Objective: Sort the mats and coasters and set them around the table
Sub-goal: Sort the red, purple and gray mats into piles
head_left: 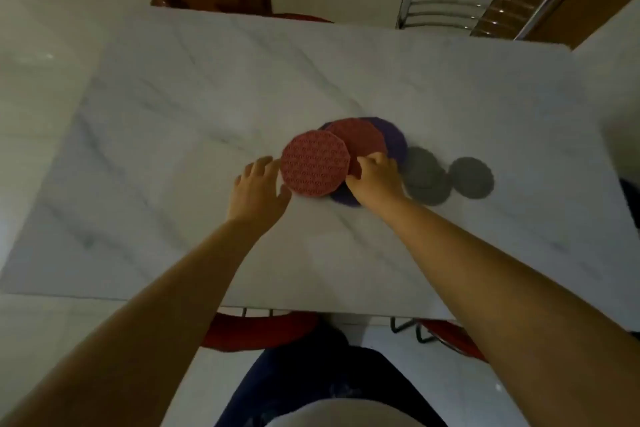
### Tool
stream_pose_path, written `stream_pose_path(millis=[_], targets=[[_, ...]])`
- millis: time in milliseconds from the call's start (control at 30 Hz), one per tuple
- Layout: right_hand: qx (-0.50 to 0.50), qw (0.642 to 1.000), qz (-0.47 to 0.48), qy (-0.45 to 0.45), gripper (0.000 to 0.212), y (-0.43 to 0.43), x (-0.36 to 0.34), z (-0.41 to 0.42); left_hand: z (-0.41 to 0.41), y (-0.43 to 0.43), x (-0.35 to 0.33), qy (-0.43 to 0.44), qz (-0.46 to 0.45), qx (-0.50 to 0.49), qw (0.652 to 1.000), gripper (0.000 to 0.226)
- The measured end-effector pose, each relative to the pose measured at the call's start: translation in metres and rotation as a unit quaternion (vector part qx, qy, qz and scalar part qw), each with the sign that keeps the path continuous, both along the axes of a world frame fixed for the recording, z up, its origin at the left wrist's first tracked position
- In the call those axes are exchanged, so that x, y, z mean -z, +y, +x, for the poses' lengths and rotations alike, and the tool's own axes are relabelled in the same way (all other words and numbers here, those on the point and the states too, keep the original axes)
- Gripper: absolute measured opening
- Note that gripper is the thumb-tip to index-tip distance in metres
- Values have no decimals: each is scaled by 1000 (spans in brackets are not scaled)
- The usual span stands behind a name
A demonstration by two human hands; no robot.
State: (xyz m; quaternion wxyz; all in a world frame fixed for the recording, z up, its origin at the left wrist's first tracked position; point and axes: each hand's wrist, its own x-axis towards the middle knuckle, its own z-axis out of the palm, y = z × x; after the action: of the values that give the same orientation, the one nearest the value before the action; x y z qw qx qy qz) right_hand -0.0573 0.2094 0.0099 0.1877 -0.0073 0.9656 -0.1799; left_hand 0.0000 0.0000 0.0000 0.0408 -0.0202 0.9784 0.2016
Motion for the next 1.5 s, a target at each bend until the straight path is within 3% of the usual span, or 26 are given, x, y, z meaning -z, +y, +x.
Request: stream_pose_path(millis=[267, 400, 500, 567, 633, 700, 767, 900, 967, 1267, 1333, 1400, 1500], targets=[[44, 999, 8, 6, 60, -27, 28, -13, -7, -3, 43, -74, -36, 63, 995, 60], [137, 984, -104, 42, 60, -39, 31, -8, 2, 1, 55, -86, -44, 69, 993, 61], [218, 944, -241, 51, 39, -42, 25, -7, 6, -3, 59, -76, -43, 72, 994, 62], [220, 936, -272, 53, 28, -37, 17, -9, 8, -3, 58, -47, 4, 52, 998, 59], [208, 931, -293, 62, 25, -30, 11, -12, 7, 1, 53, -8, 123, -39, 992, 55], [209, 916, -337, 56, 24, -19, 3, -15, 1, 6, 41, -12, 327, -192, 925, 46], [223, 890, -396, 22, 22, -6, -4, -17, -5, 9, 29, -33, 495, -294, 817, 36], [233, 853, -466, -35, 20, 17, -5, -16, -12, 11, 20, -85, 621, -326, 708, 28], [237, 843, -479, -53, 20, 23, -4, -15, -14, 15, 19, -105, 654, -322, 676, 21], [228, 849, -467, -97, 16, 38, 11, -26, -21, 27, 16, -133, 680, -291, 660, 17], [215, 864, -445, -99, 12, 42, 14, -37, -19, 26, 16, -128, 687, -290, 653, 18], [211, 902, -371, -60, 18, 45, 20, -52, -14, 22, 16, -122, 693, -294, 647, 20], [145, 980, -131, -34, 66, 49, 31, -74, -4, 11, 19, -114, 687, -306, 649, 23]])
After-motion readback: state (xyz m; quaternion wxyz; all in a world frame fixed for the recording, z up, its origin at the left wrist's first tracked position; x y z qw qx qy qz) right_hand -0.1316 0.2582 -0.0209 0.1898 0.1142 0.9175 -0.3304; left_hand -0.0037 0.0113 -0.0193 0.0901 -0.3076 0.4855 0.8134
